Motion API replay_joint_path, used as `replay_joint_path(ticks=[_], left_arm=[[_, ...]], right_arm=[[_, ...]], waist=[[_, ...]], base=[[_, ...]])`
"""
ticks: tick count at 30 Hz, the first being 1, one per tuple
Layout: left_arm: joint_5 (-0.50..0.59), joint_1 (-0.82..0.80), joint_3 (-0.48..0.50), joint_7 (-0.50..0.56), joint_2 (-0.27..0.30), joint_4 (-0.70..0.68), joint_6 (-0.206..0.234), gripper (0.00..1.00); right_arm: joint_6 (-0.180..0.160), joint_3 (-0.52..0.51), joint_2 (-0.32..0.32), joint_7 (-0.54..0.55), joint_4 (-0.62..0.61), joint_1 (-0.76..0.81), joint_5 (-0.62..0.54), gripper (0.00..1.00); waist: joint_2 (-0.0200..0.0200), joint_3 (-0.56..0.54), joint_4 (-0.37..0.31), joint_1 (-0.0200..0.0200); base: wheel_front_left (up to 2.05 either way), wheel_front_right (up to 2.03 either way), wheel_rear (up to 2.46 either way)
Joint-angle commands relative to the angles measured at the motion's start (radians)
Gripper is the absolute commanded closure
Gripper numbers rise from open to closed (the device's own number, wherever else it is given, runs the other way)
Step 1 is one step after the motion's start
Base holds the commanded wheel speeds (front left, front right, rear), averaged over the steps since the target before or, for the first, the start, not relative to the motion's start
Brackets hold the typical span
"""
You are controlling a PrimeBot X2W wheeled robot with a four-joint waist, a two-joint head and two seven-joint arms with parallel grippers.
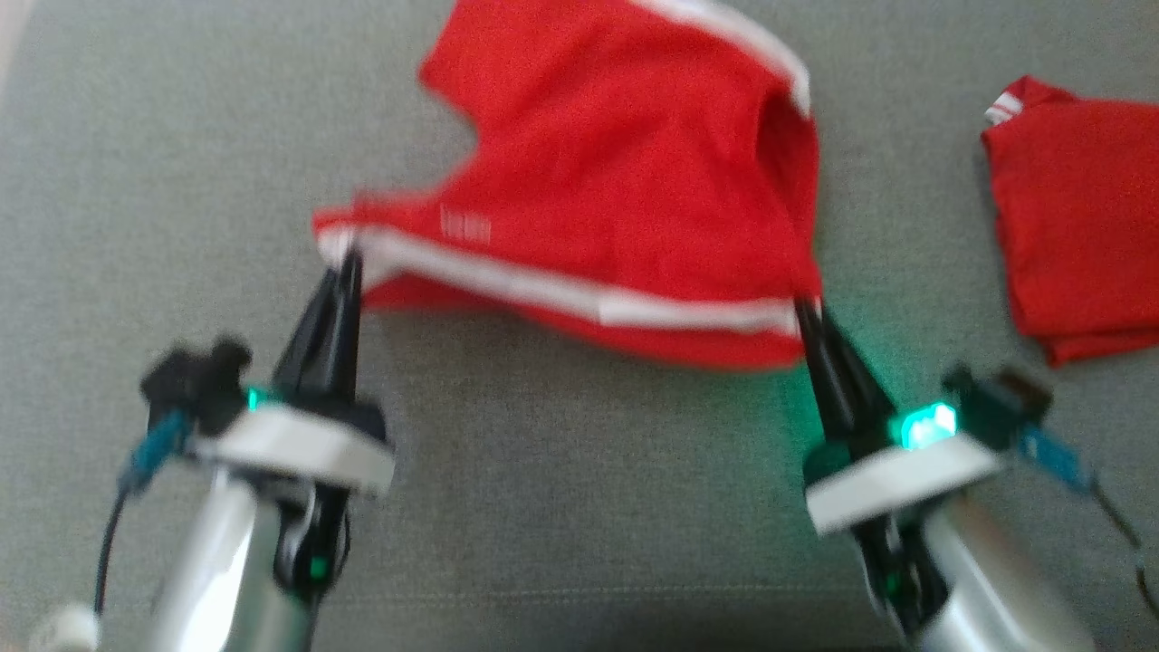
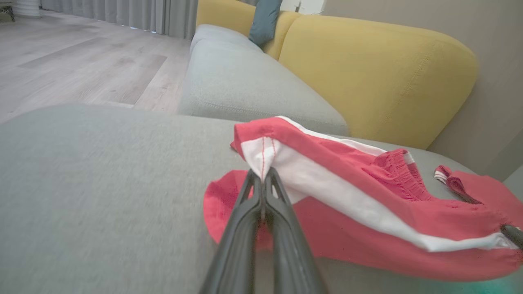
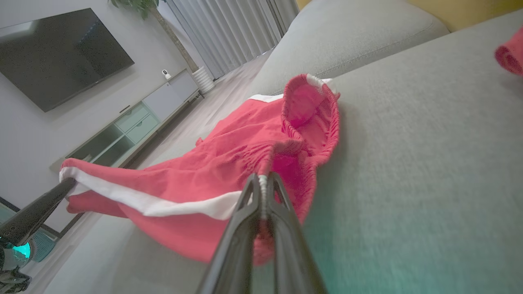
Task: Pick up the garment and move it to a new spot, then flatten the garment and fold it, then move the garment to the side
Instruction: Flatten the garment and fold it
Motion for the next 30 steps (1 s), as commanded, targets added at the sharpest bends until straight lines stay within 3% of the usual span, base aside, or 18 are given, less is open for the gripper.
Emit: replay_joint_path(ticks=[1, 11, 17, 23, 30], left_arm=[[0.004, -0.005, 0.043, -0.005, 0.021, -0.039, -0.006, 1.00], [-0.002, 0.244, 0.095, -0.005, 0.006, -0.127, 0.004, 1.00], [-0.011, 0.292, 0.093, 0.002, 0.008, -0.162, 0.011, 1.00], [-0.034, 0.248, 0.087, 0.042, 0.021, -0.166, 0.008, 1.00], [-0.066, 0.026, 0.044, 0.115, 0.076, -0.092, -0.002, 1.00]], right_arm=[[-0.001, 0.011, -0.002, -0.011, -0.047, 0.008, -0.013, 1.00], [-0.001, -0.060, 0.002, 0.117, -0.234, 0.279, -0.057, 1.00], [-0.001, -0.096, 0.037, 0.181, -0.320, 0.355, -0.070, 1.00], [-0.001, -0.106, 0.069, 0.237, -0.345, 0.316, -0.083, 1.00], [-0.001, -0.107, 0.116, 0.287, -0.270, 0.140, -0.076, 1.00]], waist=[[0.0000, -0.032, 0.001, 0.0001], [0.0000, -0.128, -0.008, 0.0001], [0.0000, -0.140, -0.006, 0.0001], [0.0000, -0.120, -0.018, 0.0001], [0.0000, -0.047, -0.038, 0.0001]], base=[[0.00, 0.00, 0.00], [0.00, 0.00, 0.00], [0.00, 0.00, 0.00], [0.00, 0.00, 0.00], [0.00, 0.00, 0.00]])
